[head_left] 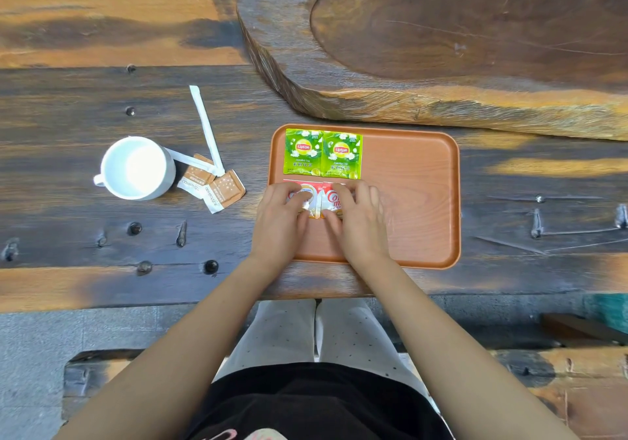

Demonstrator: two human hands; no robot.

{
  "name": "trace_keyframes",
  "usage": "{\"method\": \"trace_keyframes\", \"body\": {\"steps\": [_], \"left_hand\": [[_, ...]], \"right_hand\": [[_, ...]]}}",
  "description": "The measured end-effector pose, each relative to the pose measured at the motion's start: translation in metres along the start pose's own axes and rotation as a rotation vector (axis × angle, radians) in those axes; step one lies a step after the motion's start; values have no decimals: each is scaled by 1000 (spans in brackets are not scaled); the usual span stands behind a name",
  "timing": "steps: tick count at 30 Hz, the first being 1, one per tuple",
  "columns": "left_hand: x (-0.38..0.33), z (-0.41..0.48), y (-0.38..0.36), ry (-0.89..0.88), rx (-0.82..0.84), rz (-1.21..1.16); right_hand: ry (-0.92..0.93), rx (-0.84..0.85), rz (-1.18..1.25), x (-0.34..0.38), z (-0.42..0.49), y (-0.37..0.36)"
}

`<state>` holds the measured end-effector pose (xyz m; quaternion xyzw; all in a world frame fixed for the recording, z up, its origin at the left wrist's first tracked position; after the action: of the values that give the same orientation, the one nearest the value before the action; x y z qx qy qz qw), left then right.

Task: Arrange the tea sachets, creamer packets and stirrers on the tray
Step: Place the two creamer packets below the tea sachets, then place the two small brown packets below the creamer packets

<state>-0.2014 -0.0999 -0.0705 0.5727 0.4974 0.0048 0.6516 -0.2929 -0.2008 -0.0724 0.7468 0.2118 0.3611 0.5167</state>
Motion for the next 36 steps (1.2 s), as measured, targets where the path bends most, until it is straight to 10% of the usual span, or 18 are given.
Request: {"method": "trace_keyframes", "body": {"steps": [16, 26, 36], "left_hand": [[5, 2, 26, 11, -116, -36], [97, -16, 68, 570, -454, -143], [93, -7, 58, 561, -447, -74]], "right_hand": [[40, -103, 115, 17, 8, 13], [463, 154, -190, 135, 74, -20], [235, 275, 47, 147, 61, -28]]}}
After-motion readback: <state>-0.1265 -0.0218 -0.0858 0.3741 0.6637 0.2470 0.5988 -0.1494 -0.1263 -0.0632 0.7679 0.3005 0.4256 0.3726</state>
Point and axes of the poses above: each hand's wrist, its own z-axis towards the middle knuckle, its own y-axis out of the back of the hand, x = y × z, the point moved 2 cm from there along z, towards the middle knuckle, and after that the axes turned 9 degrees about -z, right-handed, at the moved point
